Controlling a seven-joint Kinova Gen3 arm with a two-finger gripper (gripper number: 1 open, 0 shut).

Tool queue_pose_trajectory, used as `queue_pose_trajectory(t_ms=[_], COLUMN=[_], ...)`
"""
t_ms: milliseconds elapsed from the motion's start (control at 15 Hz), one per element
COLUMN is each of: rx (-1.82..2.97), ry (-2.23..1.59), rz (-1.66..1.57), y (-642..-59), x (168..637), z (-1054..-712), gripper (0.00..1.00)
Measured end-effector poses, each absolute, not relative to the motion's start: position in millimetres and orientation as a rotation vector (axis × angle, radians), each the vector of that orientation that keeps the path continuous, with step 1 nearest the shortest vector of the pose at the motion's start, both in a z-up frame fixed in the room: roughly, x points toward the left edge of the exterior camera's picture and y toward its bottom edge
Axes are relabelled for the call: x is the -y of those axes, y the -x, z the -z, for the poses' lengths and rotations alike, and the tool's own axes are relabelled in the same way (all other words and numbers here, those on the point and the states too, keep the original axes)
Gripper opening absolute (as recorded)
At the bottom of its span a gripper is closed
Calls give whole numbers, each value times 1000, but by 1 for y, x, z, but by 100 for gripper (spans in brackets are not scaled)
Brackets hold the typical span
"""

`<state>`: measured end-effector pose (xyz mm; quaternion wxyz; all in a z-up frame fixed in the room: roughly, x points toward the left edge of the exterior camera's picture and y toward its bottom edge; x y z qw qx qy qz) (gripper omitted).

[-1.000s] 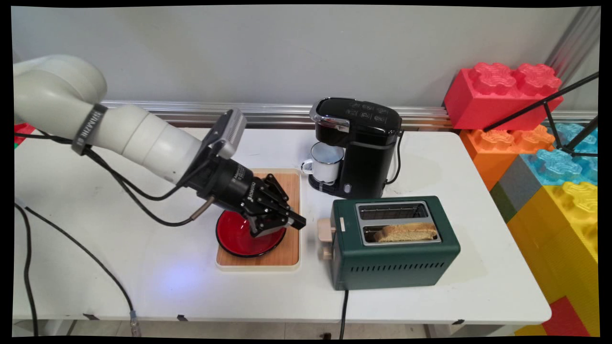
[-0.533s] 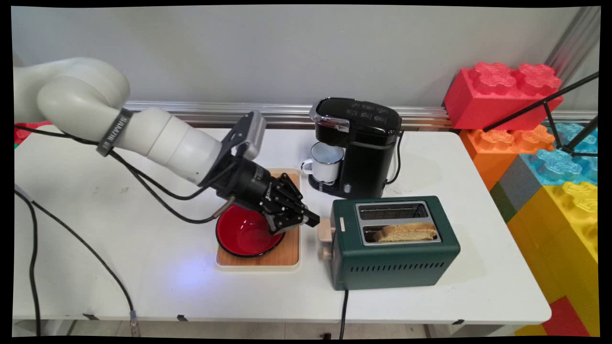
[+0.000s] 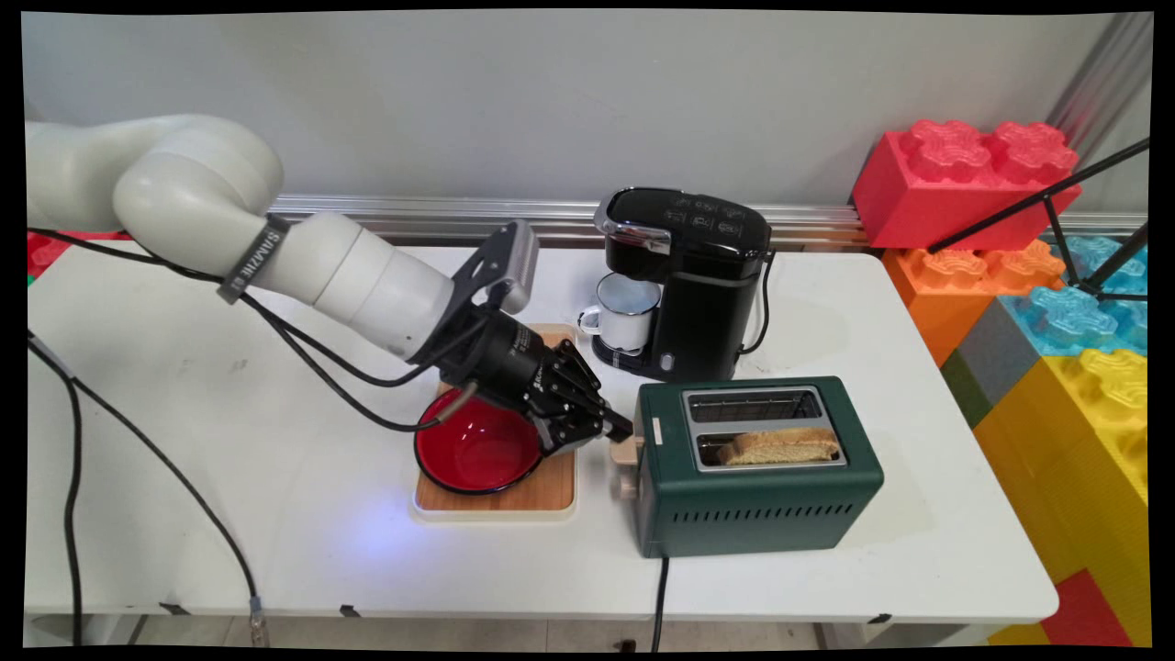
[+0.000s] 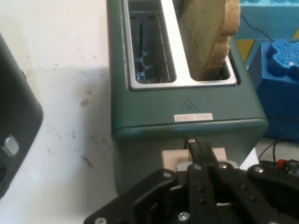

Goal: Press the toaster switch

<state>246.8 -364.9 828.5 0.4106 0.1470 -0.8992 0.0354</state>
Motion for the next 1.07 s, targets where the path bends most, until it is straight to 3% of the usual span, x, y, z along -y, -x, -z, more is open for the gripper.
queue_pose_trajectory(t_ms=[1067], rx=[2308], ry=[-377], rz=[-73], y=[-241], x=[368], z=[-794], gripper=[0])
